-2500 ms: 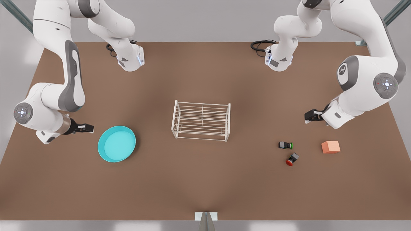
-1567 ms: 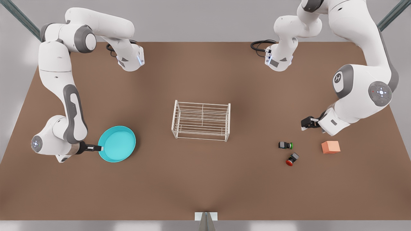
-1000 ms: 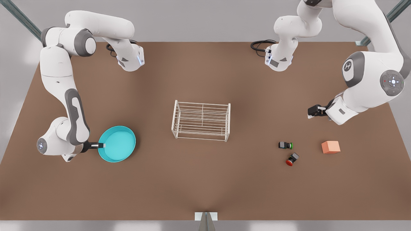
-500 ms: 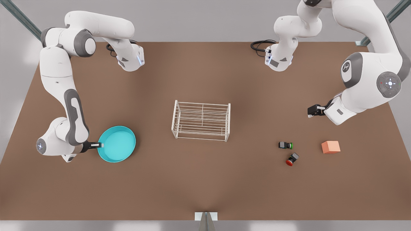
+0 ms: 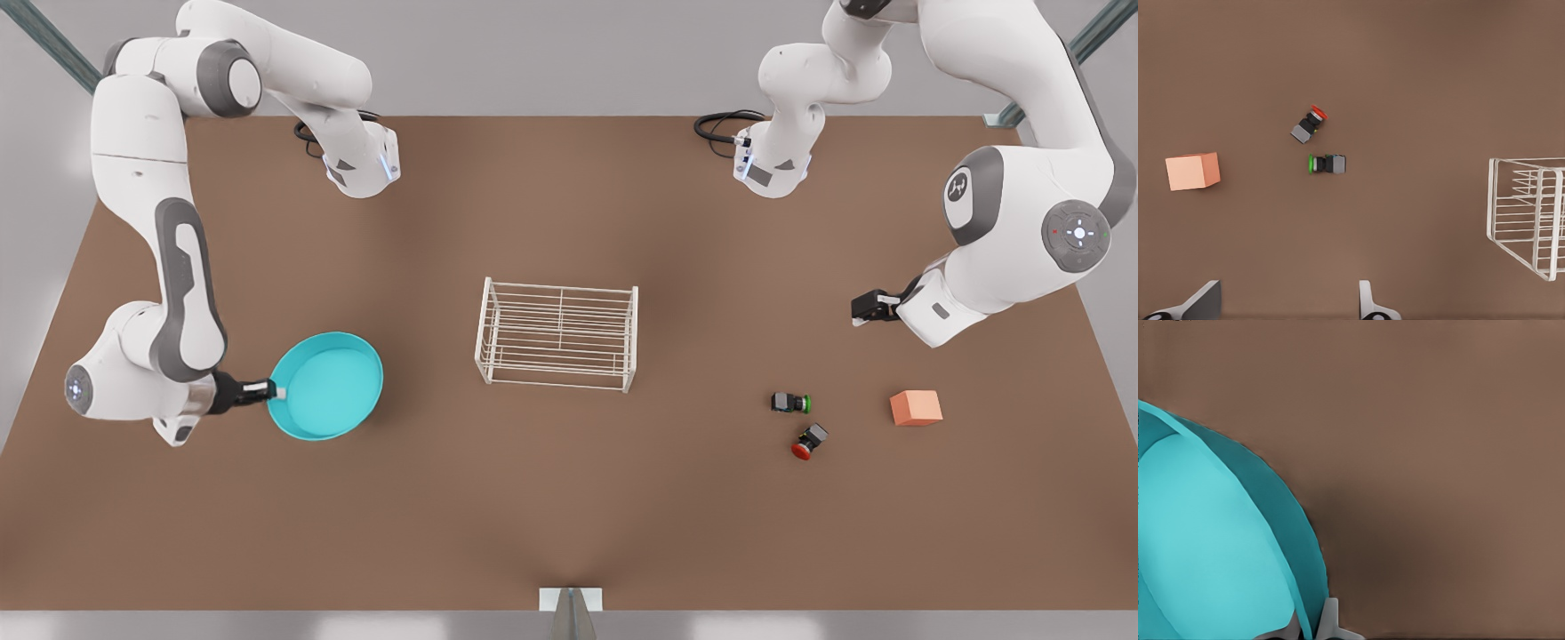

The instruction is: Place the plate on the shelf with right arm and place the red button switch in the plate with left arm

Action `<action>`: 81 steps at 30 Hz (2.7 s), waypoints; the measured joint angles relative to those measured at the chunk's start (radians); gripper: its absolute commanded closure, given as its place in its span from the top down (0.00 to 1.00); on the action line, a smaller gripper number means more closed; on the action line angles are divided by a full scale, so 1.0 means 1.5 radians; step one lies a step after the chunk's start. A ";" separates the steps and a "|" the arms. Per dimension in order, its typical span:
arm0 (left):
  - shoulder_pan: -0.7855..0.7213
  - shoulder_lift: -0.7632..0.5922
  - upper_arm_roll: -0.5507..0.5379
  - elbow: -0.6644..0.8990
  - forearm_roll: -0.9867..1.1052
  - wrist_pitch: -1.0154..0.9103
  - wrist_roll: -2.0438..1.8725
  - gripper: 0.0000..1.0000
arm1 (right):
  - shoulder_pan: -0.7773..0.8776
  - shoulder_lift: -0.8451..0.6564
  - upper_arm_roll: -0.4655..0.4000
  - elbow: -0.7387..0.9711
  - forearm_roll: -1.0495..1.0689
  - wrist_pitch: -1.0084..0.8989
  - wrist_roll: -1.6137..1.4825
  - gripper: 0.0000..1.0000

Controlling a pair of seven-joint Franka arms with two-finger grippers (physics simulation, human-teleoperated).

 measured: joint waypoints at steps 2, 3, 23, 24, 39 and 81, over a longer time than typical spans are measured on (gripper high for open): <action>0.000 0.000 0.000 0.000 0.000 0.000 0.000 1.00 | 0.006 -0.030 0.014 0.000 0.002 -0.029 0.000 0.15; 0.000 0.000 0.000 0.000 0.000 0.001 0.000 1.00 | 0.007 -0.043 0.025 0.000 0.003 -0.044 0.000 0.15; 0.078 0.283 -0.119 -0.018 0.022 0.317 0.181 1.00 | 0.290 -0.090 0.146 -0.021 0.042 -0.065 0.191 0.15; 0.079 0.298 -0.120 -0.016 0.009 0.337 0.202 1.00 | 0.293 -0.090 0.146 -0.031 0.042 -0.053 0.203 0.15; 0.101 0.340 -0.099 -0.116 0.142 0.553 0.401 1.00 | 0.347 -0.064 0.144 -0.042 0.075 0.101 0.343 0.16; 0.077 0.337 -0.519 0.146 -0.115 0.374 0.072 0.47 | 0.215 -0.206 -0.082 -0.013 -0.238 -0.082 0.249 1.00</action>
